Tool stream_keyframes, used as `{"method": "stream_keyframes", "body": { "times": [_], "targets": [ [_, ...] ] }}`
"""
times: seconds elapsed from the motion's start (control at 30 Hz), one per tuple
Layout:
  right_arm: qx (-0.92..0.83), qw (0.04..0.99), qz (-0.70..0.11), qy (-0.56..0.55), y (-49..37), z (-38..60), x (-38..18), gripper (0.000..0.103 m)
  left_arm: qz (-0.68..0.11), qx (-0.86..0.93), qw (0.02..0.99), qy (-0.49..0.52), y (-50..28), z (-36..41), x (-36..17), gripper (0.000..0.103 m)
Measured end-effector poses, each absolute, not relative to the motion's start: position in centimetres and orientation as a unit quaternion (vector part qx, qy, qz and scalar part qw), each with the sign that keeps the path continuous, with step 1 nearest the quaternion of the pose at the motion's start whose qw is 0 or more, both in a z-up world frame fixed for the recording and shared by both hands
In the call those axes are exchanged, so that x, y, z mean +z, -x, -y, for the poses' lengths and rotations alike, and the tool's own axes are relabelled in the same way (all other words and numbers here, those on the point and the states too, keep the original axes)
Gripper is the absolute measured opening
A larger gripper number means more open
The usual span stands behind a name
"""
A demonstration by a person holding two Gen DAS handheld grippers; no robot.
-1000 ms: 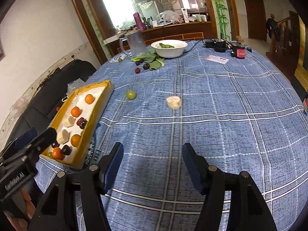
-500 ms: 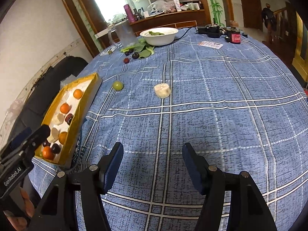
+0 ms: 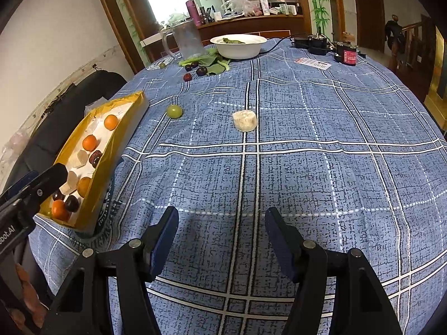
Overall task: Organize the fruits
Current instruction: 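Move both tools toward the remaining beige piece and green grape, then grasp the beige piece with the right tool while the left grasps a green grape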
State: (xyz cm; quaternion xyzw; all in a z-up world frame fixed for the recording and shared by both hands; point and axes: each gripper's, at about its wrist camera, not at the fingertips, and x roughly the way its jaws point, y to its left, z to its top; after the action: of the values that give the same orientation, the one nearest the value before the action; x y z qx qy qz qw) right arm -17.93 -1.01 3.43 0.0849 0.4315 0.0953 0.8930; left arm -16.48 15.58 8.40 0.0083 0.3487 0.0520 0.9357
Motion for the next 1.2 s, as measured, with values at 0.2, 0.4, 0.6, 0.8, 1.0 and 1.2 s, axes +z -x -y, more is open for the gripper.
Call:
{"method": "stream_keyframes", "body": {
  "times": [0.2,0.4,0.6,0.8,1.0,1.2],
  "targets": [
    [0.097,0.896,-0.425,-0.082,18.1,0.9,3.6,0.071,-0.35,0.053,0.935,-0.007,16.5,-15.7,8.3,0.087],
    [0.095,0.899,-0.421,-0.066,18.2,0.4,3.6,0.072,-0.351,0.052,0.935,-0.008,16.7,-15.5,8.1,0.087],
    [0.094,0.896,-0.428,-0.065,18.3,0.5,3.5,0.072,-0.348,0.055,0.936,-0.007,17.0,-15.6,8.0,0.087],
    [0.1,0.89,-0.441,-0.06,17.7,1.7,4.1,0.072,-0.351,0.051,0.935,-0.009,16.1,-16.0,8.5,0.087],
    [0.075,0.904,-0.418,-0.052,13.7,4.8,7.9,0.072,-0.347,0.019,0.938,0.009,12.5,-16.7,11.5,0.087],
    [0.073,0.9,-0.427,-0.057,7.2,4.8,7.8,0.075,-0.377,-0.059,0.923,0.043,4.8,-15.3,12.5,0.087]
  ]
}}
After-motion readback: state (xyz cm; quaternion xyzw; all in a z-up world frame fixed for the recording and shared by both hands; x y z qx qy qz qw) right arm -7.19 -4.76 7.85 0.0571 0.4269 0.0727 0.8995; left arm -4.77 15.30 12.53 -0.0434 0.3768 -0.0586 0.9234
